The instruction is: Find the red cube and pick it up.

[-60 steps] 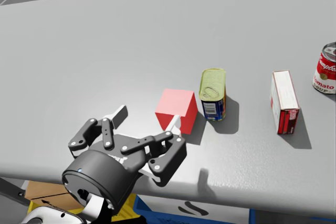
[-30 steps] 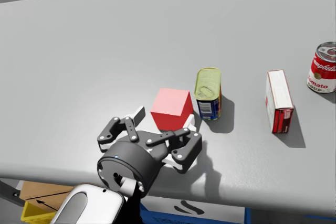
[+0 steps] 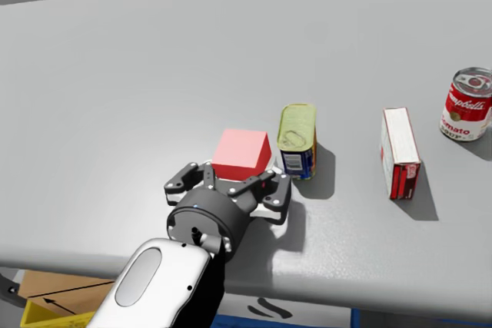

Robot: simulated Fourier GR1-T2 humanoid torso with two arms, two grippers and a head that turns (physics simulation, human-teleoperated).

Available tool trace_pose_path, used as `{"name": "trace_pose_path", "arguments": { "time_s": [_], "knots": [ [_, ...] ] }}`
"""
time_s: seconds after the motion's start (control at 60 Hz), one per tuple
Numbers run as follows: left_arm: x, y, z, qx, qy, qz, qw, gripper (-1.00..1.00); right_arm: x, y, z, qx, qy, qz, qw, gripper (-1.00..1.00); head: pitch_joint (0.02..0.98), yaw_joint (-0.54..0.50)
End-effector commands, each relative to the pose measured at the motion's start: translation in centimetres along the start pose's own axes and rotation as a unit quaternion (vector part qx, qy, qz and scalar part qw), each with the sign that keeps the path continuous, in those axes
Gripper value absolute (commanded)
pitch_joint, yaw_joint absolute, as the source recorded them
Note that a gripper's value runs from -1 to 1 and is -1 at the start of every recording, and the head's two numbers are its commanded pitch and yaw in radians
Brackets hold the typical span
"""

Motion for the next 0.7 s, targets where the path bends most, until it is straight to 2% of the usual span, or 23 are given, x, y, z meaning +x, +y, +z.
{"name": "trace_pose_path", "arguments": {
  "time_s": [0.017,0.183,0.317,0.517,0.583,0.7],
  "knots": [
    [-1.2,0.3,-0.5,-0.008,0.024,-0.01,0.9996,0.93,0.1,-0.1,0.0,-0.001,-0.001,-0.002,1.0,-1.0,0.857,0.27],
    [-1.6,0.1,-0.4,-0.013,0.025,-0.016,0.9995,1.0,0.2,-0.1,0.0,-0.001,-0.002,-0.002,1.0,-1.0,0.781,0.26],
    [-2.0,0.0,-0.4,-0.016,0.03,-0.018,0.9993,1.0,0.2,-0.2,0.0,-0.002,-0.003,-0.001,1.0,-1.0,0.635,0.27],
    [-2.3,-0.3,-0.5,-0.021,0.034,-0.023,0.999,0.99,0.2,-0.3,0.0,-0.004,-0.003,-0.001,1.0,-1.0,0.481,0.26],
    [-2.3,-0.3,-0.5,-0.022,0.035,-0.023,0.9989,0.98,0.1,-0.3,0.1,-0.012,-0.009,0.019,0.9997,-1.0,0.444,0.27],
    [-1.3,-0.1,-0.2,-0.03,0.03,-0.017,0.999,1.0,0.1,-0.3,0.1,-0.015,-0.009,0.025,0.9995,-1.0,0.427,0.27]
  ]
}}
